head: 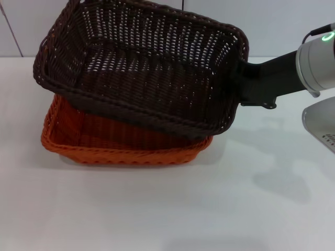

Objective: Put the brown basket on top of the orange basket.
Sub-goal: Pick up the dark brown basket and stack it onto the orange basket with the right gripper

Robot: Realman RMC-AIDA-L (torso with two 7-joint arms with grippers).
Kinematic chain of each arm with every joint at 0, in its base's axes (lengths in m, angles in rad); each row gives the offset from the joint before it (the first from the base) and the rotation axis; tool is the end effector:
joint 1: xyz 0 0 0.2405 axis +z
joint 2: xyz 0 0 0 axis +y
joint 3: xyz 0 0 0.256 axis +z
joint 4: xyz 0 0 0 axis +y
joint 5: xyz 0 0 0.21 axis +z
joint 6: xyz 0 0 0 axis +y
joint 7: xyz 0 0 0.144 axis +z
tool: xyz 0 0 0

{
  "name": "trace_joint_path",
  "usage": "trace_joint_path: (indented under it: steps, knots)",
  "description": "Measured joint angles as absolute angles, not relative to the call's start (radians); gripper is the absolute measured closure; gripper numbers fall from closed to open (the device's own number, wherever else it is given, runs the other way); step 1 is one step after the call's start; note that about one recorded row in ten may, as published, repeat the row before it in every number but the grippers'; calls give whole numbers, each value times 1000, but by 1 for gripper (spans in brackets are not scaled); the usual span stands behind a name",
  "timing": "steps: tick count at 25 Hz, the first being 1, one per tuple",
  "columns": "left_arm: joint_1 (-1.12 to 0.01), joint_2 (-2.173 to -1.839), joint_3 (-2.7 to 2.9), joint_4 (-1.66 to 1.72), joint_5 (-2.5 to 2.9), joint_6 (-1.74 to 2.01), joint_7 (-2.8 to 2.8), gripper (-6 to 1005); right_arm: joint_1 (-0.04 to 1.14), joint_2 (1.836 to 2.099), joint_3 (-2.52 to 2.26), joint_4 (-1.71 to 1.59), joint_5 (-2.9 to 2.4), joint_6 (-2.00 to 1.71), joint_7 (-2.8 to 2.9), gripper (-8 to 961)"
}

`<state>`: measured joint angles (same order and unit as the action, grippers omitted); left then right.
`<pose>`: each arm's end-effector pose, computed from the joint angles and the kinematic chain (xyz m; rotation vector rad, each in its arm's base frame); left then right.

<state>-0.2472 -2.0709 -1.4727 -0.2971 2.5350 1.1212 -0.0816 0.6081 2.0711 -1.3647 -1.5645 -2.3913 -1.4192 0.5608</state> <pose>-0.3930 0.2931 0.0567 -1.1428 -0.6384 -0.5977 0.1010 0.3701 0.0252 -2.0782 -1.9525 -0.5562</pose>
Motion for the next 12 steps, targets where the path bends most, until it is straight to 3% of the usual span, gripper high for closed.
trace_joint_path:
  steps: [12]
  knots:
    - [-253,-2071,-1477,-296,2534,1119,-45,232,670,2069,-1321,-1399,-2341,-1339,437,784]
